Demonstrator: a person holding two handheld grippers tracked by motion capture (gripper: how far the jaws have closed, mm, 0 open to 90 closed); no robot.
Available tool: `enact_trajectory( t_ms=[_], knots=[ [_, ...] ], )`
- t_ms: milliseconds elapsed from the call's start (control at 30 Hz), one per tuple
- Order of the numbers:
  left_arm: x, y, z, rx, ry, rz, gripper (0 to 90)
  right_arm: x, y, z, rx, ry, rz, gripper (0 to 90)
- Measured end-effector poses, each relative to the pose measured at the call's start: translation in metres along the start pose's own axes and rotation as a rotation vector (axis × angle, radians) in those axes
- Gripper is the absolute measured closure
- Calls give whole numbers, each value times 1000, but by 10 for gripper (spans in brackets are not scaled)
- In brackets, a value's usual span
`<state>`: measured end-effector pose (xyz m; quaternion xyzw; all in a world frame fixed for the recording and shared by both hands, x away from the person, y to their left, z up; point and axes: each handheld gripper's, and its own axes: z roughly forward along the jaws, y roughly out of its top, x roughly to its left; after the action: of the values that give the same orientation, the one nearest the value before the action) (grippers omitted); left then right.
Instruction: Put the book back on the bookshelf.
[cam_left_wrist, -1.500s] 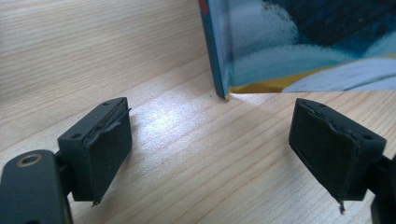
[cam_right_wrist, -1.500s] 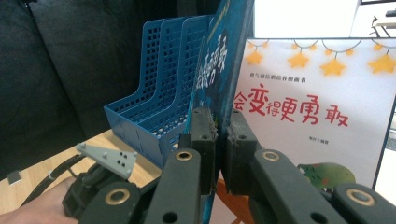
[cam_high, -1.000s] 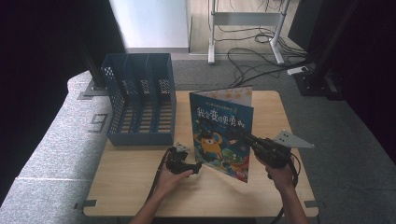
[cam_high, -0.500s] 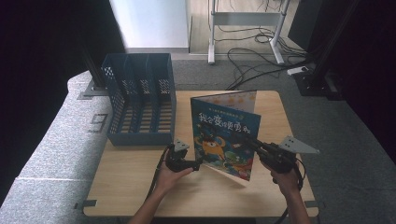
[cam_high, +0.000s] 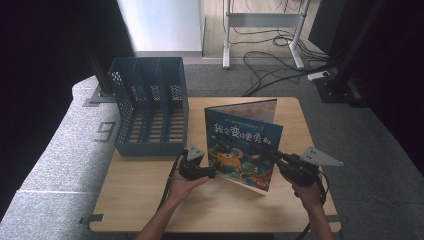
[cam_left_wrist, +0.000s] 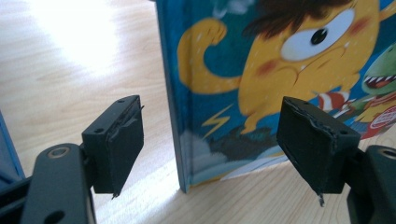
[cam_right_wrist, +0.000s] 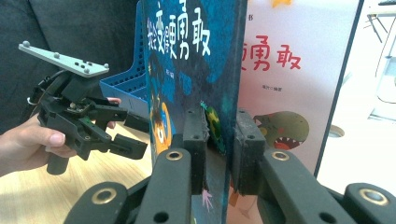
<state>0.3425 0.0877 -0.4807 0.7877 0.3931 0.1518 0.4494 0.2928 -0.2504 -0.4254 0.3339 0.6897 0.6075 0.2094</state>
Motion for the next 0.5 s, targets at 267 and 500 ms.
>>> enact_trajectory(
  t_ms=[267, 500],
  knots=[
    [-4, 11, 0, -24, 3, 21, 231, -3, -2, 0, 6, 3, 3, 768],
    [-3, 16, -2, -38, -11, 14, 260, -6, -3, 1, 0, 1, 14, 761]
  ],
)
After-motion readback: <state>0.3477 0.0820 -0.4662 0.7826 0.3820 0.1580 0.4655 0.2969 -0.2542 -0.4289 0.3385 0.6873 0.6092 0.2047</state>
